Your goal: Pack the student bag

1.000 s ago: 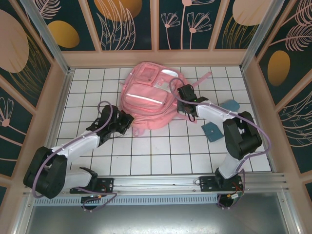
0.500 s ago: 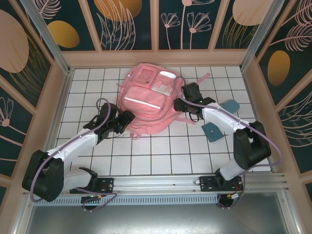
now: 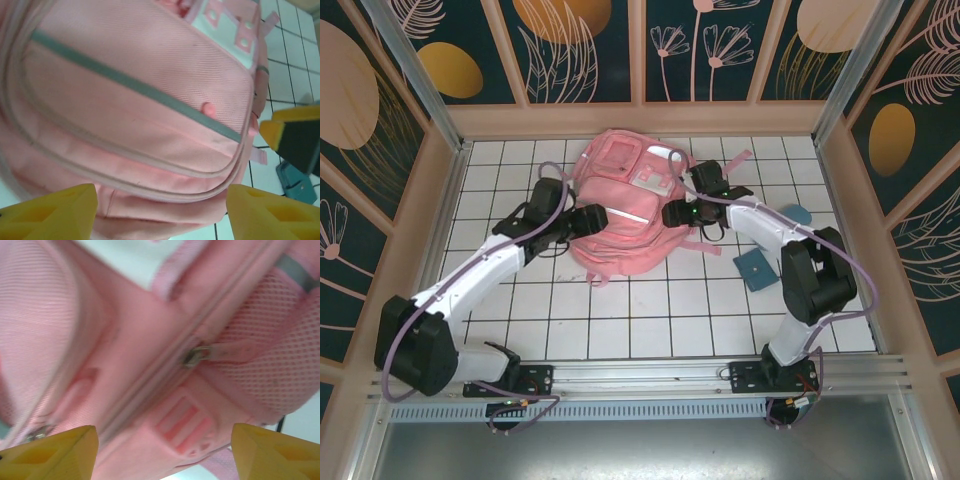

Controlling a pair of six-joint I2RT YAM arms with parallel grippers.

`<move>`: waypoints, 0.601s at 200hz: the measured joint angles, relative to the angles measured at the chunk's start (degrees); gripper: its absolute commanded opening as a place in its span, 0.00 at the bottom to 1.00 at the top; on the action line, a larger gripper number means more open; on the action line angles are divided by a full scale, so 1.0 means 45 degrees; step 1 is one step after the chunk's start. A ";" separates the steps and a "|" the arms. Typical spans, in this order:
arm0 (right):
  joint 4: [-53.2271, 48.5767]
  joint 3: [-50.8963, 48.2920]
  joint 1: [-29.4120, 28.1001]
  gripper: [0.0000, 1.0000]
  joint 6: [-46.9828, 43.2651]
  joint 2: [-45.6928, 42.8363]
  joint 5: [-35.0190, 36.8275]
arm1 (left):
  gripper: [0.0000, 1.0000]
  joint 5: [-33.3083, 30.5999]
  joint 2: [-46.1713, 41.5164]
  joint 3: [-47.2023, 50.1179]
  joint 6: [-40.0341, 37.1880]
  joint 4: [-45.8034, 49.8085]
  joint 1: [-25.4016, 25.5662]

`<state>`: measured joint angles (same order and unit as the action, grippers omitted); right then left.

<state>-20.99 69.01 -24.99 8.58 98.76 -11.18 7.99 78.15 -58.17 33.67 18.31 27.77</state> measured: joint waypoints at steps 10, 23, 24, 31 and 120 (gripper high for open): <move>0.0000 0.0000 0.0243 0.78 -0.0058 0.0034 -0.0165 | 0.71 -0.0228 0.0505 -0.0583 -0.1035 0.0223 0.0384; 0.0078 0.0000 0.0466 0.83 -0.0107 0.0029 -0.0335 | 0.71 -0.0398 0.1209 -0.1311 -0.2312 0.0559 0.0865; 0.0097 0.0000 0.0491 0.83 -0.0151 0.0029 -0.0374 | 0.71 -0.0427 0.1243 -0.1350 -0.2365 0.0578 0.0884; 0.0165 0.0000 0.0578 0.85 -0.0146 0.0029 -0.0481 | 0.71 -0.0583 0.1642 -0.1739 -0.3002 0.0792 0.1122; 0.0631 -0.0219 0.2341 0.89 0.0306 -0.0146 -0.0947 | 0.63 -0.4104 0.5887 -0.5241 -0.7800 0.3128 0.3604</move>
<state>-18.15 68.03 -14.46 9.96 98.10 -15.44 -10.48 104.64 -81.76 -1.43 32.38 43.99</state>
